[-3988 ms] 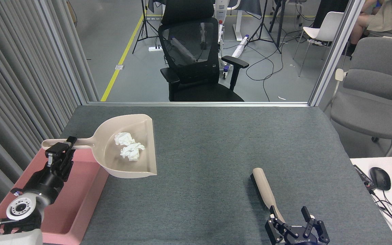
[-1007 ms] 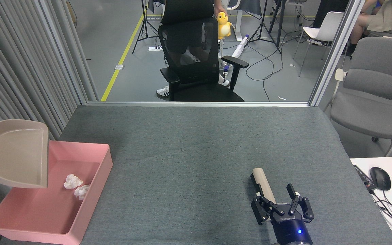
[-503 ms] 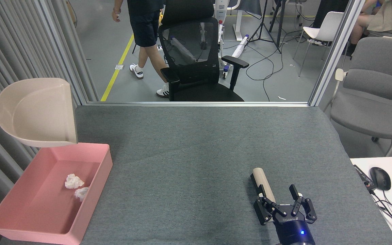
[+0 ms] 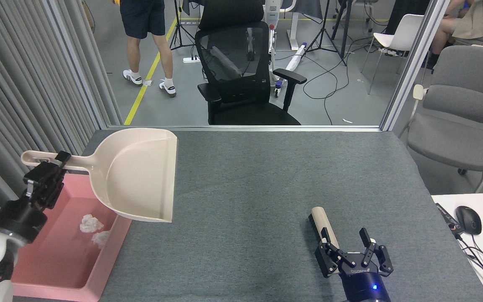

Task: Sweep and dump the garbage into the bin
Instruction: 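Lower the empty dustpan back onto the table with the left gripper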

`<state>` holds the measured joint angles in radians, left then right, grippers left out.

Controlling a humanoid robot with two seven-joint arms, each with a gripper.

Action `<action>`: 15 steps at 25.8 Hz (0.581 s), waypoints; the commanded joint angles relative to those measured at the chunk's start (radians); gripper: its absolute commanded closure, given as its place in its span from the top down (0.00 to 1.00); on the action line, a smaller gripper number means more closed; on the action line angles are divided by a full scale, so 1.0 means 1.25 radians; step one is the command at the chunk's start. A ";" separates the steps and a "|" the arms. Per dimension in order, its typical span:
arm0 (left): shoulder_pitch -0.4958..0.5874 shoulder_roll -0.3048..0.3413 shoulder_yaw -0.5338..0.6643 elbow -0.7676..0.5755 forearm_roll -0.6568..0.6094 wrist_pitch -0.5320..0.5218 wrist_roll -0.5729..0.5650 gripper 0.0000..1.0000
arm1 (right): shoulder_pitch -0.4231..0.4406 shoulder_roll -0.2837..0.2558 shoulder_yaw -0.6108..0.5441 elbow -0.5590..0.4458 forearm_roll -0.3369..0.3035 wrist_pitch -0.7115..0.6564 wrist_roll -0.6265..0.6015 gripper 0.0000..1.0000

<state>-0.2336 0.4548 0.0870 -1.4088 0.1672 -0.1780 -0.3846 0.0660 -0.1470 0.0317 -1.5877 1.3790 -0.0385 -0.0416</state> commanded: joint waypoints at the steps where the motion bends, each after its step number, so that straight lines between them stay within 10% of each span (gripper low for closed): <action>1: 0.006 -0.068 -0.028 -0.002 -0.069 -0.016 0.000 0.28 | 0.001 0.000 -0.001 0.000 0.000 0.000 -0.001 0.99; 15: 0.015 -0.241 -0.084 0.155 -0.222 -0.082 0.001 0.27 | 0.017 -0.001 -0.036 0.000 -0.001 -0.005 -0.001 0.99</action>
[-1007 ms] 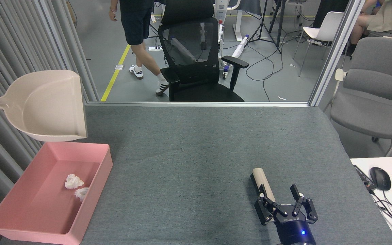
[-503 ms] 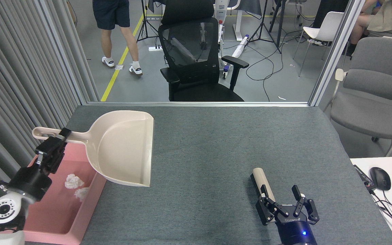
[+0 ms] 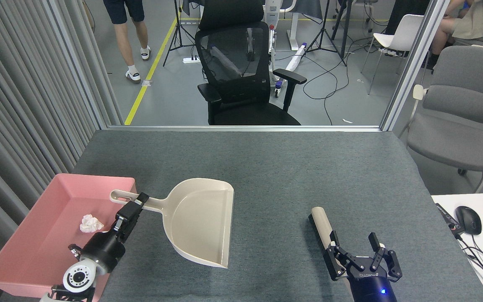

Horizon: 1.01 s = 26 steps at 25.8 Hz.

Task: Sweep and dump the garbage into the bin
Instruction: 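Lower the empty dustpan back onto the table with the left gripper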

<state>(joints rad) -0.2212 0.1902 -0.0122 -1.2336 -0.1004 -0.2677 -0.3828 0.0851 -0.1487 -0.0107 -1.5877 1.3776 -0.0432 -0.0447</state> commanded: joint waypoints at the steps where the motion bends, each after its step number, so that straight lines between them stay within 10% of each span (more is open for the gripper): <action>1: 0.005 -0.036 -0.005 0.017 -0.014 -0.010 0.001 0.27 | 0.002 0.000 -0.002 0.000 0.000 -0.001 0.003 0.99; 26: -0.053 -0.136 0.027 0.256 -0.098 -0.145 0.056 0.28 | 0.002 -0.005 -0.004 0.000 0.000 -0.001 0.004 0.99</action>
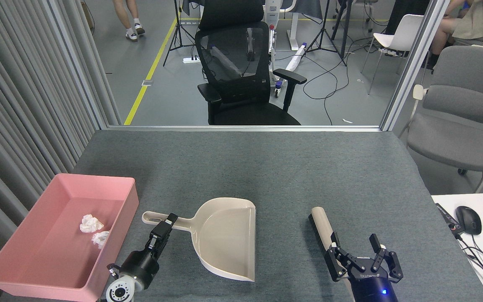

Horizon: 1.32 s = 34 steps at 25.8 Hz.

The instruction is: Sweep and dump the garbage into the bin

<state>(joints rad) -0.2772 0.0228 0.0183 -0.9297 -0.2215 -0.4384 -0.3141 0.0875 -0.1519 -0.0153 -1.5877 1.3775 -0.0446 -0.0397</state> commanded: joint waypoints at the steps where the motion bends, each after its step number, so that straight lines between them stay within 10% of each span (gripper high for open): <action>1: -0.013 -0.002 0.003 0.012 -0.001 -0.010 0.002 0.30 | 0.000 -0.004 -0.001 0.000 0.000 0.000 0.000 0.99; 12: -0.030 -0.006 0.001 0.054 -0.020 -0.014 0.025 0.37 | 0.001 -0.014 -0.001 -0.001 0.000 0.000 0.001 0.99; 22: -0.025 -0.002 -0.001 0.038 -0.081 -0.001 0.049 0.94 | -0.002 -0.027 -0.001 -0.002 0.000 0.000 0.005 0.99; 34: 0.073 0.025 -0.002 -0.112 -0.111 0.056 0.037 0.99 | -0.004 -0.021 0.000 -0.002 0.000 0.000 0.006 0.99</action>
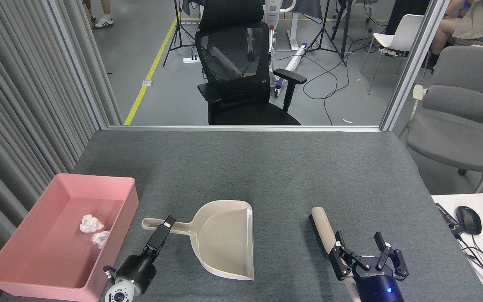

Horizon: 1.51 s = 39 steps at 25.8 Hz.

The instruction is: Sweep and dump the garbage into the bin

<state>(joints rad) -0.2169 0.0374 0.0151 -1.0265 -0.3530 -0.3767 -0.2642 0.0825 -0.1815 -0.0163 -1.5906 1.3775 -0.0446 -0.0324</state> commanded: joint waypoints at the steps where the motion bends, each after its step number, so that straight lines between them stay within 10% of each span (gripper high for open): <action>1: 0.035 0.018 0.000 -0.053 -0.006 0.007 -0.003 0.99 | 0.000 0.003 0.001 0.000 0.000 0.000 0.000 0.99; 13: 0.169 0.045 -0.001 -0.232 -0.087 0.010 -0.005 0.99 | -0.010 -0.001 0.009 -0.010 0.004 0.000 0.021 0.99; 32: 0.180 0.033 0.124 -0.483 -0.607 0.010 0.073 0.99 | -0.080 0.045 0.056 -0.021 0.103 0.049 0.038 0.99; 39: 0.191 0.001 0.100 -0.535 -0.643 -0.023 0.145 0.99 | -0.075 0.054 0.056 -0.020 0.106 0.050 0.037 0.99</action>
<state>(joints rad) 0.0208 0.0536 0.1547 -1.6745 -1.1387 -0.3905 -0.1244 -0.0137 -0.1164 0.0534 -1.6161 1.5066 0.0173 0.0159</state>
